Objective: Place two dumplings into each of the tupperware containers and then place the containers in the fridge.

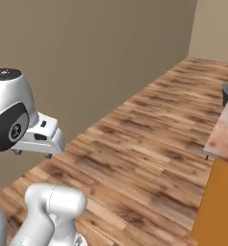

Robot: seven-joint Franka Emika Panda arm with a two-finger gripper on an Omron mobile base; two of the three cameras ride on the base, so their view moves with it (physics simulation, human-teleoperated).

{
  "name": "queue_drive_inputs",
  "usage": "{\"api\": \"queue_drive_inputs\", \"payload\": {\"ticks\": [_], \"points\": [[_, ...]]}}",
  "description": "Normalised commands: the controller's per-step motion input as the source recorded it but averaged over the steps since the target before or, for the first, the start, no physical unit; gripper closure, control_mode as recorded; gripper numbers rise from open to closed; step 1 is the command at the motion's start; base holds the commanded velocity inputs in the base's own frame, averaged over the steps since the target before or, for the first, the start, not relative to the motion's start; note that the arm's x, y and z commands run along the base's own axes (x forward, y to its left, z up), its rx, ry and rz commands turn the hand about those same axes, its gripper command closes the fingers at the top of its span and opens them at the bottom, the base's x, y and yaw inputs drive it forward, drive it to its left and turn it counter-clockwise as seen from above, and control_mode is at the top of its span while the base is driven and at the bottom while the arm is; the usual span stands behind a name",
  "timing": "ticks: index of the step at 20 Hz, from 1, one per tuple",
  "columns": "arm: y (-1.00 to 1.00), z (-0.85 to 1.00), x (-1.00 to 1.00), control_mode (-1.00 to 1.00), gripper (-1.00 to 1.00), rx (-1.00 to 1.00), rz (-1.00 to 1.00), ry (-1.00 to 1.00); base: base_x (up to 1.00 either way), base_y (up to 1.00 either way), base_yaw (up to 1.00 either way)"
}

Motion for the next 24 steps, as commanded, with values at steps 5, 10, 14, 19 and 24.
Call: {"api": "queue_drive_inputs", "payload": {"ticks": [5, 10, 14, 19, 24], "points": [[0.00, 0.00, 0.00, 1.00, -1.00, 0.00, 0.00, 0.00, 0.91, 0.82, -0.64], [0.00, 0.00, 0.00, 1.00, -1.00, 0.00, 0.00, 0.00, 0.97, 0.86, -0.62], [0.00, 0.00, 0.00, 1.00, -1.00, 0.00, 0.00, 0.00, 0.97, 0.86, -0.62], [0.00, 0.00, 0.00, 1.00, -1.00, 0.00, 0.00, 0.00, 0.96, 0.86, -0.62], [0.00, 0.00, 0.00, 1.00, -1.00, 0.00, 0.00, 0.00, 0.96, 0.87, -0.61]]}}
